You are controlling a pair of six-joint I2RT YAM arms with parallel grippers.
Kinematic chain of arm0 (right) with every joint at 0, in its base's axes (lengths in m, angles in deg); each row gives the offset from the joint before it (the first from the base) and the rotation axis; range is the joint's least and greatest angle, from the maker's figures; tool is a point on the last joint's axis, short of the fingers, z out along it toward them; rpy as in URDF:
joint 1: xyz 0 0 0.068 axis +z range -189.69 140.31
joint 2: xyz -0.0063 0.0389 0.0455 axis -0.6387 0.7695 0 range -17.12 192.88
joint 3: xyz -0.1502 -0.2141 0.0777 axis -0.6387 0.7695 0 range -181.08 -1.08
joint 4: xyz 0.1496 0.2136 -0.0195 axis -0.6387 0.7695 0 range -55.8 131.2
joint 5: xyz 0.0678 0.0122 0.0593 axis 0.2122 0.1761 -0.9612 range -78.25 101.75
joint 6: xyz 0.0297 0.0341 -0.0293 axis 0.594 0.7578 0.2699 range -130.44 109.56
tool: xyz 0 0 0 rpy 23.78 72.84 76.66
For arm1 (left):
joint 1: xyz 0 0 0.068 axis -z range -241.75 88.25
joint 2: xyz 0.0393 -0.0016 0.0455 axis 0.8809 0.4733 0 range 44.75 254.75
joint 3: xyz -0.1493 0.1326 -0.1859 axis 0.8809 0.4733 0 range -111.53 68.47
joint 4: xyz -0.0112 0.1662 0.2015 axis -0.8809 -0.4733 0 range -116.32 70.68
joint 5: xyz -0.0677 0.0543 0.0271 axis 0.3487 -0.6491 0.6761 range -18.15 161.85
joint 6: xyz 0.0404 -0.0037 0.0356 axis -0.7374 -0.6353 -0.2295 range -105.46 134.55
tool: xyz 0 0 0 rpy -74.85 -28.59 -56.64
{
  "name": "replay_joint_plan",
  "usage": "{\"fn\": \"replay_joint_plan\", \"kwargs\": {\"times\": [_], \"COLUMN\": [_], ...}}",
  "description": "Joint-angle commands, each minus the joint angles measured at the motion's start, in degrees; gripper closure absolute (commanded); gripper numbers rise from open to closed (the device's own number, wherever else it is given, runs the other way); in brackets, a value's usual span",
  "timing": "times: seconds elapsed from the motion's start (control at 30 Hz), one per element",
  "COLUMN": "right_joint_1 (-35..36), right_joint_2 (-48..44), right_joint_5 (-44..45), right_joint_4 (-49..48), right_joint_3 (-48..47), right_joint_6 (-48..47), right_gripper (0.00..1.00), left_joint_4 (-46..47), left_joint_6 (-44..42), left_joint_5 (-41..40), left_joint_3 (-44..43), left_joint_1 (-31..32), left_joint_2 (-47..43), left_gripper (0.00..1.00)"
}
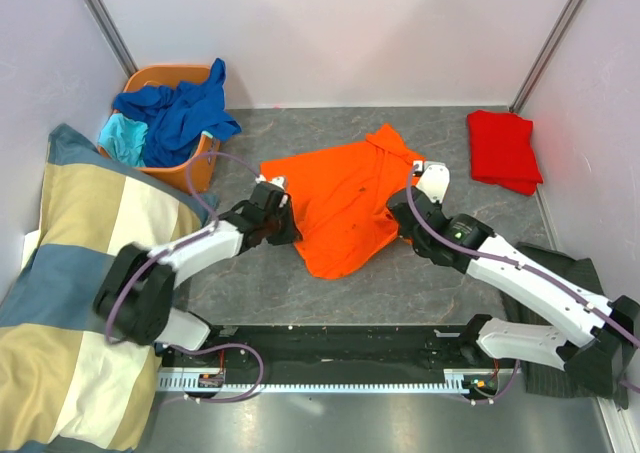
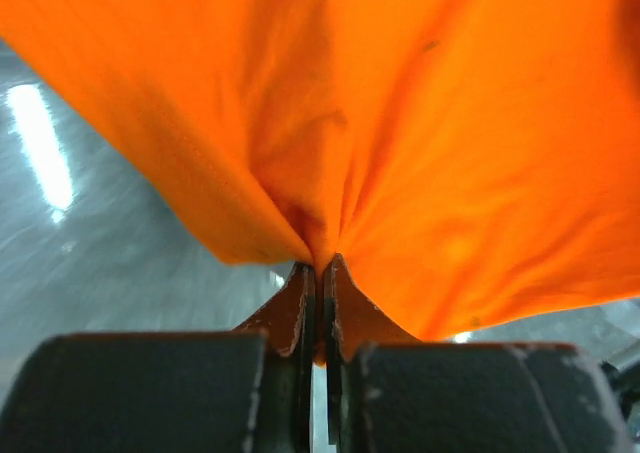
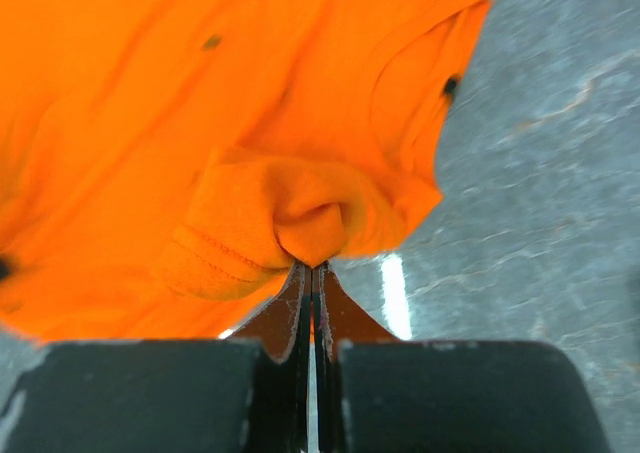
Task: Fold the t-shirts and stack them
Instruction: Flatten out the tshirt
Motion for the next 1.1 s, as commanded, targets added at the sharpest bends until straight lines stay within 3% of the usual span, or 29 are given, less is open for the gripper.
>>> {"fn": "replay_joint_plan", "kwargs": {"times": [0.0,0.17,0.4,0.53,0.63,0.73,0.77,0.87,0.9,0.97,1.0,1.07], "right_joint_1": [-1.61,-3.37,-3.54,-3.63,-3.89,-3.90,-3.90,-3.98,-3.98,-3.98,-3.98,-3.98], "right_joint_2": [-3.88,-5.12,-7.93,-8.19,-8.02,-7.93,-7.93,-7.76,-7.75,-8.02,-8.28,-9.42], "right_joint_5": [6.42,11.61,12.41,13.90,14.52,14.17,13.82,11.53,10.05,8.37,7.49,6.35], "right_joint_4": [1.02,3.22,4.63,4.89,4.89,4.80,4.72,3.92,3.84,3.84,3.92,4.19], "right_joint_3": [-2.62,-6.48,-8.78,-9.04,-8.86,-8.25,-7.90,-6.93,-6.76,-6.75,-6.58,-6.40], "right_joint_6": [-3.48,-7.61,-9.02,-9.55,-9.38,-8.33,-7.97,-6.57,-6.21,-5.25,-4.98,-4.19], "right_gripper": [1.00,1.00,1.00,1.00,1.00,1.00,1.00,1.00,1.00,1.00,1.00,1.00], "left_joint_4": [-11.40,-22.99,-38.20,-42.88,-39.66,-31.94,-29.72,-26.89,-28.80,-36.15,-39.08,-40.68], "left_joint_6": [-5.08,-9.21,-10.55,-10.37,-12.21,-16.25,-18.17,-21.26,-21.53,-20.66,-19.96,-18.90], "left_joint_5": [-8.75,-9.31,3.25,3.97,0.03,-2.35,-2.62,-2.27,-1.49,0.27,1.67,1.51], "left_joint_3": [-3.14,-10.17,-17.11,-22.02,-26.25,-32.13,-33.97,-47.31,-58.23,-69.71,-79.16,-81.54], "left_joint_1": [0.09,-0.18,-0.09,-0.09,-0.09,-0.18,-0.35,-1.93,-3.33,-4.65,-5.53,-5.54], "left_joint_2": [-16.67,-25.76,-30.33,-30.44,-25.01,-10.78,-1.52,15.21,26.67,37.81,44.74,45.51], "left_gripper": [0.98,0.98,0.98,0.98,0.98,0.98,0.98,0.97,0.70,0.28,0.01,0.00]}}
